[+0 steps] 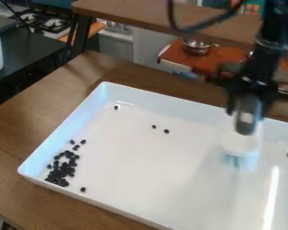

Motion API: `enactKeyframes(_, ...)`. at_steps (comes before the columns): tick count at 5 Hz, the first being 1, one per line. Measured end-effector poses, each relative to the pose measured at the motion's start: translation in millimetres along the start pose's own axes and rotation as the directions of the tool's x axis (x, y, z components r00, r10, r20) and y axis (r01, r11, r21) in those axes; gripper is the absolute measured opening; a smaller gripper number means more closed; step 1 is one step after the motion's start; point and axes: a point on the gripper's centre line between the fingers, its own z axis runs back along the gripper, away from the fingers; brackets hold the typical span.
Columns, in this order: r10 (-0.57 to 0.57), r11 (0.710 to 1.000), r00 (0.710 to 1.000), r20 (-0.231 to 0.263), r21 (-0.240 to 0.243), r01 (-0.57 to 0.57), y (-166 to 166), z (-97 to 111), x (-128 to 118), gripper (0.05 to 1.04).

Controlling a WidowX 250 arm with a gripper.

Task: Sweep into pile

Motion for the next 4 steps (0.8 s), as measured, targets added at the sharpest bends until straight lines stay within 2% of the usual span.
enactKeyframes(1, -0.048, 0.999, 0.999, 0.005, 0.012, 0.048, -30.0, -4.0, -7.8, 0.497)
enactKeyframes(4, -0.047, 0.998, 0.999, 0.007, 0.034, 0.047, -59.4, -21.8, 2.9, 0.497)
